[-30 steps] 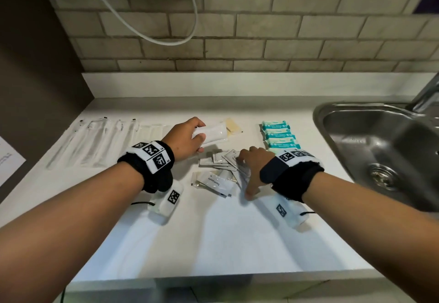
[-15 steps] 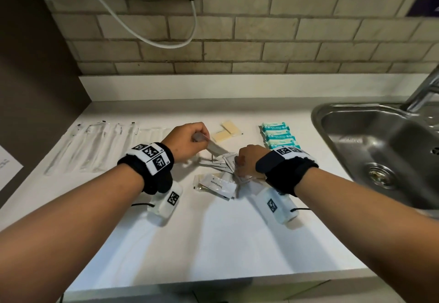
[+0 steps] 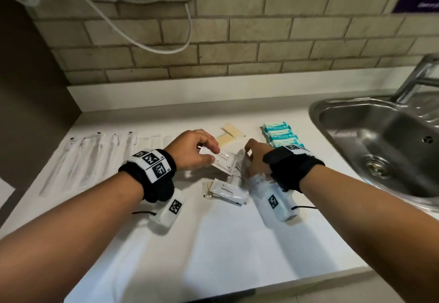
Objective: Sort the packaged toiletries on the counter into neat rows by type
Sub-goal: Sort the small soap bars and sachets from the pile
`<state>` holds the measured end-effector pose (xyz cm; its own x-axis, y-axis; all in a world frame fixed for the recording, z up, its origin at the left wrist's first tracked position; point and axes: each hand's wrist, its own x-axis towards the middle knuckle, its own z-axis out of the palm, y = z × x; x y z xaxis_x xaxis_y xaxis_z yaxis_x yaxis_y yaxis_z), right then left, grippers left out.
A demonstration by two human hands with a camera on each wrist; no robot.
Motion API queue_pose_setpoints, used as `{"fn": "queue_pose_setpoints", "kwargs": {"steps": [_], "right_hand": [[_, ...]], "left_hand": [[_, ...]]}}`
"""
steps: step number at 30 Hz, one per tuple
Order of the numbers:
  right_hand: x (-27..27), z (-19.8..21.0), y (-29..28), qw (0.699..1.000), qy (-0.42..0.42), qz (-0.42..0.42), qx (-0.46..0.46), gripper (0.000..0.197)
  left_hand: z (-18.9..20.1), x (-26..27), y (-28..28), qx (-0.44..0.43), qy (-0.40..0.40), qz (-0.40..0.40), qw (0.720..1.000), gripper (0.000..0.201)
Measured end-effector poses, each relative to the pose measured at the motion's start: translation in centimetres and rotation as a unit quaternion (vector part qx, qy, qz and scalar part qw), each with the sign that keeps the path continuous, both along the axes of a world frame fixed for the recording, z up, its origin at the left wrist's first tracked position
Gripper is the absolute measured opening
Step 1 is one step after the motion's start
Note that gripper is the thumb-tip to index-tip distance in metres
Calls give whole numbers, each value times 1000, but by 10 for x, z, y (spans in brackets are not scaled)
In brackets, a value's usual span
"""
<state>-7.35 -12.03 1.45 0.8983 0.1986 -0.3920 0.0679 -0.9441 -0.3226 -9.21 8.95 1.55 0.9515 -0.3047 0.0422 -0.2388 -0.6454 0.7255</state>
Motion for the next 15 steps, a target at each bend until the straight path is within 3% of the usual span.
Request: {"fn": "queue_pose_setpoints", "kwargs": {"steps": [4, 7, 9, 12, 15], "right_hand": [[9, 10, -3, 999, -31, 0, 18, 52], [18, 18, -8, 994, -21, -22, 109, 45], [21, 22, -11, 983, -10, -34, 179, 41], [23, 28, -14, 968, 0, -41, 249, 50], [25, 34, -18, 949, -17, -48, 312, 75]], "left_hand": [[-2, -2, 1, -46, 48, 50, 997, 32], [-4, 0, 2, -82, 80, 90, 989, 49], [-4, 4, 1, -74, 84, 118, 987, 49], [0, 6, -4, -83, 84, 133, 984, 30], [4, 10, -10, -109, 76, 147, 980, 22]]}}
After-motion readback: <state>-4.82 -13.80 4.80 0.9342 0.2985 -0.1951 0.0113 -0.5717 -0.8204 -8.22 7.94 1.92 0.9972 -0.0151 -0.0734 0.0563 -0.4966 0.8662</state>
